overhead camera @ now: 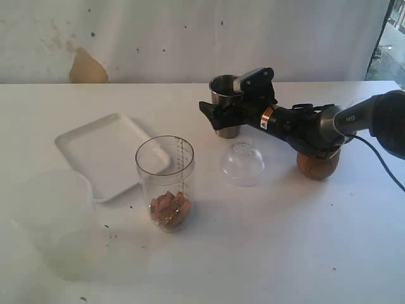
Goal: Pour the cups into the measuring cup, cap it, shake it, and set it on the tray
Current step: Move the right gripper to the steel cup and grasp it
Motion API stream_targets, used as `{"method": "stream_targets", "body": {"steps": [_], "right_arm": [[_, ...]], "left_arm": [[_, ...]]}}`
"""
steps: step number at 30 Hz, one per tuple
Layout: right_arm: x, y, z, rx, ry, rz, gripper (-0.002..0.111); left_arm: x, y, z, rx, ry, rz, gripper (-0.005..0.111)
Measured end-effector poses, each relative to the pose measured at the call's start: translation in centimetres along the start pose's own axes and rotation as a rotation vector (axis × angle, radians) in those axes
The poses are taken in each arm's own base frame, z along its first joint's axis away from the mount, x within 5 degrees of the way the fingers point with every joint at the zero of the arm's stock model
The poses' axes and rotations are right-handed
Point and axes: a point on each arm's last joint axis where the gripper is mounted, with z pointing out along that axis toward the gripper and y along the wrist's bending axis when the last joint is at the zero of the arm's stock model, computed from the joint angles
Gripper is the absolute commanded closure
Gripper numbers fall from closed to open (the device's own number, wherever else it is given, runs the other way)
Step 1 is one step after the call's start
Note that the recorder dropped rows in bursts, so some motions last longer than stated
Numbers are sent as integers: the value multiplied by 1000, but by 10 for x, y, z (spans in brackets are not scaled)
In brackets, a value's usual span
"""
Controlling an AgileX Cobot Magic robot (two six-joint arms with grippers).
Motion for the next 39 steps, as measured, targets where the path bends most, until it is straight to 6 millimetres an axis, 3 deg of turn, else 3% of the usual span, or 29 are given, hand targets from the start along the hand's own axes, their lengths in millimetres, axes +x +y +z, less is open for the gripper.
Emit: {"method": "stream_targets", "body": {"steps": [24, 27, 29, 31, 32, 33, 34, 35, 39], "right_arm": [[-2, -2, 2, 69, -27, 80, 3], [-2, 1, 4, 67, -25, 82, 8], [-2, 2, 4, 66, -21, 82, 17], [-1, 3, 5, 66, -14, 77, 36], [-1, 5, 6, 66, -7, 69, 49], [0, 5, 6, 69, 2, 62, 78], [1, 4, 6, 76, 12, 56, 88], [1, 4, 6, 77, 14, 56, 108], [1, 4, 6, 78, 14, 74, 108]], "left_arm": [[0, 0, 0, 0, 0, 0, 106], [0, 0, 0, 0, 0, 0, 106], [0, 0, 0, 0, 0, 0, 106], [0, 0, 0, 0, 0, 0, 106], [0, 0, 0, 0, 0, 0, 106], [0, 0, 0, 0, 0, 0, 106], [0, 0, 0, 0, 0, 0, 106], [0, 0, 0, 0, 0, 0, 106], [0, 0, 0, 0, 0, 0, 106]]}}
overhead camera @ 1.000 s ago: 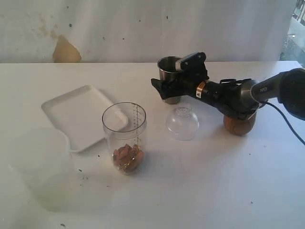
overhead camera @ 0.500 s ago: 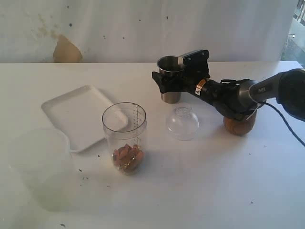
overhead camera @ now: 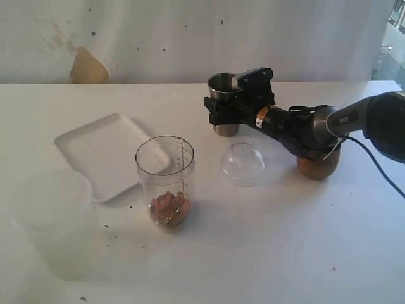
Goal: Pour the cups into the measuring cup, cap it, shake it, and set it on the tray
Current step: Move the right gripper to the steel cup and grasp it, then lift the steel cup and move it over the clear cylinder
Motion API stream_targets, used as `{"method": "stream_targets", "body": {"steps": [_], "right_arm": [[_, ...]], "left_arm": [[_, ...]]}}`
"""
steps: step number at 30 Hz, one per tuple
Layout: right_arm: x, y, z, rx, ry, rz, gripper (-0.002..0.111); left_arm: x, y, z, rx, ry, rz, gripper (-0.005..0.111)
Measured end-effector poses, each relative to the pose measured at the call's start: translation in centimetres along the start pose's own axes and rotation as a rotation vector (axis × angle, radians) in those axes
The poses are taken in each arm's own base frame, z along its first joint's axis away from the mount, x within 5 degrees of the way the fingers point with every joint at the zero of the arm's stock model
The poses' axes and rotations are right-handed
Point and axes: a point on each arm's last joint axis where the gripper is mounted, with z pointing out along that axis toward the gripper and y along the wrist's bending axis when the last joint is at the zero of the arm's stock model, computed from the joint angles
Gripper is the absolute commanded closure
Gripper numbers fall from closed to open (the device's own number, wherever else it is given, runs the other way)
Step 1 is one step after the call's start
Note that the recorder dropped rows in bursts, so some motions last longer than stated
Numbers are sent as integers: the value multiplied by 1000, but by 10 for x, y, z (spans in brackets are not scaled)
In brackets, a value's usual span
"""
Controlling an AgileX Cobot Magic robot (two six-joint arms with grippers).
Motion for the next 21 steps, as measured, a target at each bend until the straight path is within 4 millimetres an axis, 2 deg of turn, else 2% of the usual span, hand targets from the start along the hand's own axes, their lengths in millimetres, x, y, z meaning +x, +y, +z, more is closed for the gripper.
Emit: {"method": "stream_targets", "body": {"steps": [2, 5, 10, 12, 16, 21], "right_arm": [[-1, 2, 0, -18, 7, -20, 108], [-16, 4, -3, -39, 47, -91, 108], [-86, 13, -15, -74, -55, -51, 108], [-103, 18, -20, -109, -87, -56, 108], [-127, 28, -31, -175, -104, -65, 108], [-143, 39, -50, -221, -82, -89, 108]], "left_arm": [[0, 0, 0, 0, 0, 0, 106], [0, 0, 0, 0, 0, 0, 106], [0, 0, 0, 0, 0, 0, 106], [0, 0, 0, 0, 0, 0, 106], [0, 0, 0, 0, 0, 0, 106], [0, 0, 0, 0, 0, 0, 106]]}}
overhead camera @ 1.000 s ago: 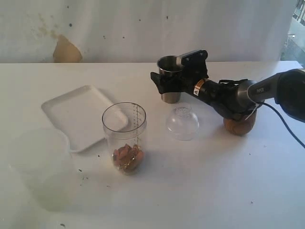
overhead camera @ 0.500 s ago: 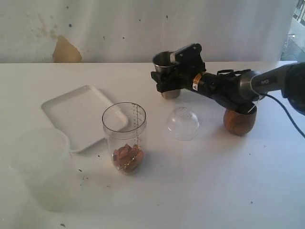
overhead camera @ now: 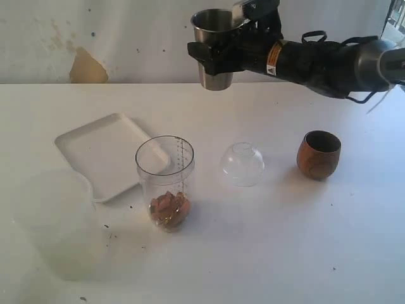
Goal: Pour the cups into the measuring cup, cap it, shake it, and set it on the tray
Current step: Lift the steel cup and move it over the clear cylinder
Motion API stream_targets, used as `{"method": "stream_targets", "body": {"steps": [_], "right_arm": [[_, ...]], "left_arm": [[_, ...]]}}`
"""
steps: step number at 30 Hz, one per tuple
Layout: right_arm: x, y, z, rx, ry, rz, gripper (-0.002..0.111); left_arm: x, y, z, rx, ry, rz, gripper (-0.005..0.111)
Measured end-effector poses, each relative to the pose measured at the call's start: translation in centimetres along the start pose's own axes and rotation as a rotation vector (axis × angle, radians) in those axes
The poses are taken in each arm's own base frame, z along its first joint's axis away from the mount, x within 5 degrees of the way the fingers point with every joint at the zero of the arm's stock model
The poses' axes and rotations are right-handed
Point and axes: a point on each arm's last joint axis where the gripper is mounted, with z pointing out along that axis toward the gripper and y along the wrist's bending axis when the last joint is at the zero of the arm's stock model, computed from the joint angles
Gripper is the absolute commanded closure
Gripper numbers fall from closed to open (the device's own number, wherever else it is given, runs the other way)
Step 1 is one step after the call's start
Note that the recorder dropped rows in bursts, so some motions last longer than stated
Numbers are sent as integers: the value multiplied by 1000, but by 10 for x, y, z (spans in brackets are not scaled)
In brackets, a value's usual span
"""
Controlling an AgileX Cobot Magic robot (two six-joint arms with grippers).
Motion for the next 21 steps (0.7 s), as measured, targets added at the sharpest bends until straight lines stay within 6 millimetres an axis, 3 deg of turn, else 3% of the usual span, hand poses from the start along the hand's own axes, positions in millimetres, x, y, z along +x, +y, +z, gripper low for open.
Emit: {"method": "stream_targets", "body": {"steps": [9, 15, 21], "right_arm": [[-27, 29, -39, -26, 1, -7, 108], [-23, 49, -53, -96, 43, -55, 108], [-11, 67, -52, -183, 113, -131, 108]], "left_arm": [[0, 0, 0, 0, 0, 0, 106], [0, 0, 0, 0, 0, 0, 106], [0, 0, 0, 0, 0, 0, 106]]}}
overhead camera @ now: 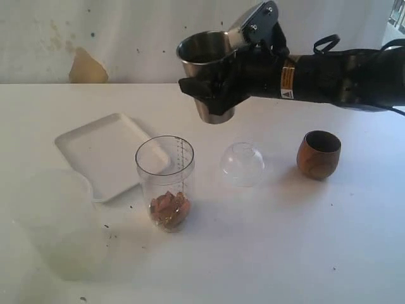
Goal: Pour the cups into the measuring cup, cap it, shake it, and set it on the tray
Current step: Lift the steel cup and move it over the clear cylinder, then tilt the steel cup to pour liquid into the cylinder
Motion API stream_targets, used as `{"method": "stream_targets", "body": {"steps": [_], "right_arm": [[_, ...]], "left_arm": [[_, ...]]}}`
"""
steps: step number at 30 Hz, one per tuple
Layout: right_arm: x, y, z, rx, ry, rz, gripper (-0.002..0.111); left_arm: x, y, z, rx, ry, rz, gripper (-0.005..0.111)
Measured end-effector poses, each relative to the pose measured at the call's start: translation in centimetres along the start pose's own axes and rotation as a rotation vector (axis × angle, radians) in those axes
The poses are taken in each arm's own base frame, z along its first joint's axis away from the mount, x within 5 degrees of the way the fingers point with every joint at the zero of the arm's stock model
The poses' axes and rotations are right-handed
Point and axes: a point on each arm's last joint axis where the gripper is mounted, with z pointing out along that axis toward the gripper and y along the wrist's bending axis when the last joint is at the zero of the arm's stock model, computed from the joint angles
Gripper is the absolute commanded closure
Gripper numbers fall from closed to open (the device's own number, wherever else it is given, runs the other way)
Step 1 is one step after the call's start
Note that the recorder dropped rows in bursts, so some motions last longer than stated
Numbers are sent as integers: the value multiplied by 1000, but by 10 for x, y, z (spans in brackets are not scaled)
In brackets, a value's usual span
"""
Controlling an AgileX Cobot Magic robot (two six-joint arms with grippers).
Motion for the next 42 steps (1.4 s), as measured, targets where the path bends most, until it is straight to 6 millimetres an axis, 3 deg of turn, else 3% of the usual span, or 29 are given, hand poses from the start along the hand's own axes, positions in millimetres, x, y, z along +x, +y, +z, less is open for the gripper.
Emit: {"method": "stream_targets", "body": {"steps": [6, 23, 42], "right_arm": [[-1, 11, 6, -42, 10, -125, 108], [6, 13, 7, -66, 81, -399, 108], [7, 14, 7, -88, 76, -570, 108]], "left_arm": [[0, 0, 0, 0, 0, 0, 106], [0, 0, 0, 0, 0, 0, 106], [0, 0, 0, 0, 0, 0, 106]]}}
